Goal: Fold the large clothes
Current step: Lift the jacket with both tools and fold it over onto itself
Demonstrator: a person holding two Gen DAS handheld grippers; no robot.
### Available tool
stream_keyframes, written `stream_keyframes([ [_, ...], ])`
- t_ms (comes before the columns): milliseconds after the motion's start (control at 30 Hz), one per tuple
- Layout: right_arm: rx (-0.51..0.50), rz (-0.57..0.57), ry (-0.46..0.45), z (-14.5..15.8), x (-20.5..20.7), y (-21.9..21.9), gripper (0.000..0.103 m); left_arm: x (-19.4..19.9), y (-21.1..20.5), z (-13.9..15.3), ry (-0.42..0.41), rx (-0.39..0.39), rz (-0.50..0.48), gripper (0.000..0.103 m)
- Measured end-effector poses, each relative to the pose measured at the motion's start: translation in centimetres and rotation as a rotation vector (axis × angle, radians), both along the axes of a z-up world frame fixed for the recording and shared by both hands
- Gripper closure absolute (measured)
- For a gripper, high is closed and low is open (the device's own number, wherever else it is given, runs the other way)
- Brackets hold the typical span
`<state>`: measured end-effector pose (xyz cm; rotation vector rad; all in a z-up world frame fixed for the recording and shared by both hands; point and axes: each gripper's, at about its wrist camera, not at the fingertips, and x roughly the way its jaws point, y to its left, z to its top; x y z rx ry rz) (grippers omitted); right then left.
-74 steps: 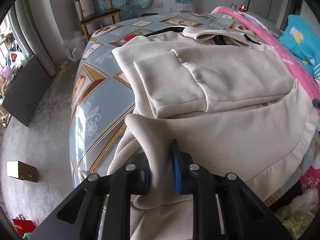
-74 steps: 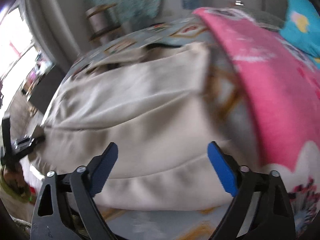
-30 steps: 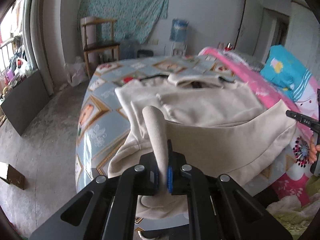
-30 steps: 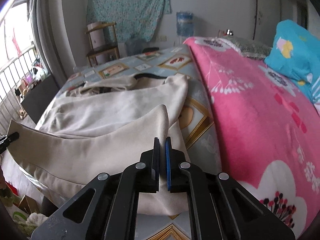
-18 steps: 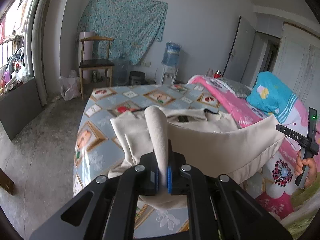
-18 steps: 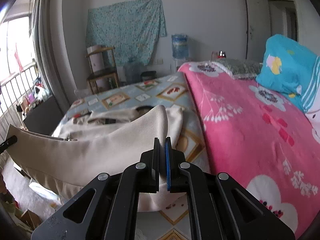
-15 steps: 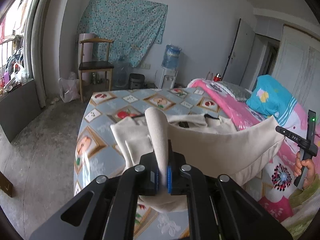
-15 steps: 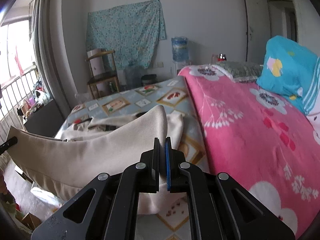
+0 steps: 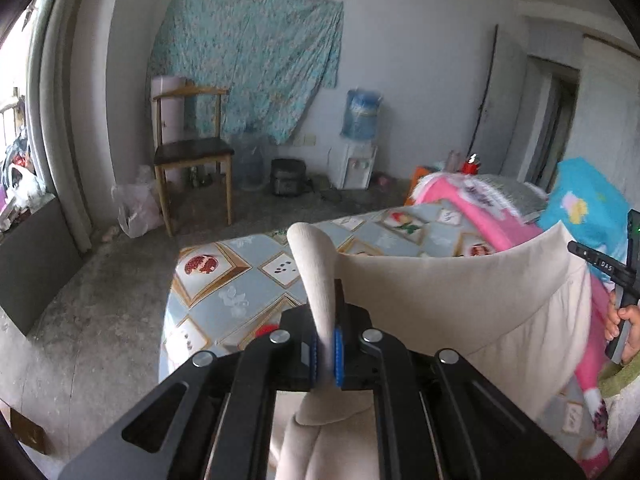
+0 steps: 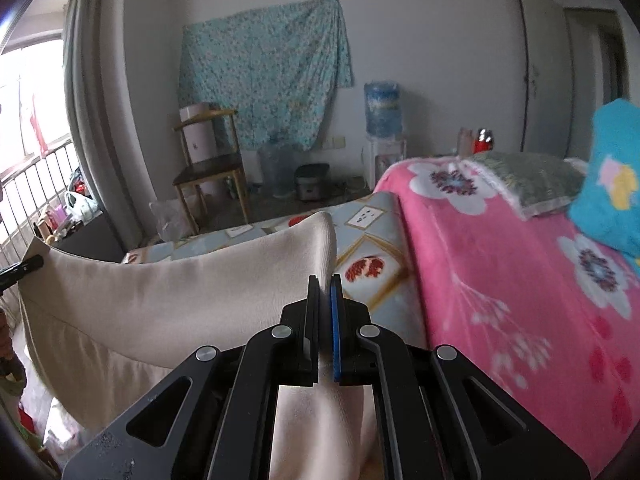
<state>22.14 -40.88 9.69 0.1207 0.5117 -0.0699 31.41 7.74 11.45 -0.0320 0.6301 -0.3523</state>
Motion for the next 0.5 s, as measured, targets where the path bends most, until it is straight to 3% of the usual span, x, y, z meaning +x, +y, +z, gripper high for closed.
stream_keyframes([
  [67, 0.001, -0.003, 0.054, -1.8, 3.1, -0.3, 0.098, 3.4, -0.5, -2.4, 0.069, 0.013, 0.011, 0.097],
  [200, 0.016, -0.009, 0.241, -8.3, 8.8, -1.3, 0.098, 7.7, -1.1, -8.9, 0.249, 0.061, 0.037, 0.097],
  [333, 0.036, -0.017, 0.356, -11.9, 10.1, -1.8, 0.093, 9.3, -0.4, -12.9, 0.393, 0.071, 0.076, 0.089],
  [400, 0.014, -0.053, 0.37, -11.6, 9.9, -2.2, 0.062, 9.2, 1.1, -12.6, 0.394, 0.056, 0.152, 0.084],
  [433, -0.023, -0.096, 0.36, -10.8, 9.4, -2.4, 0.056, 9.0, 1.8, -12.2, 0.387, 0.056, 0.186, 0.084],
  [500, -0.103, -0.176, 0.324, -8.9, 8.3, -2.7, 0.053, 8.5, 3.5, -10.7, 0.35, 0.059, 0.28, 0.083],
])
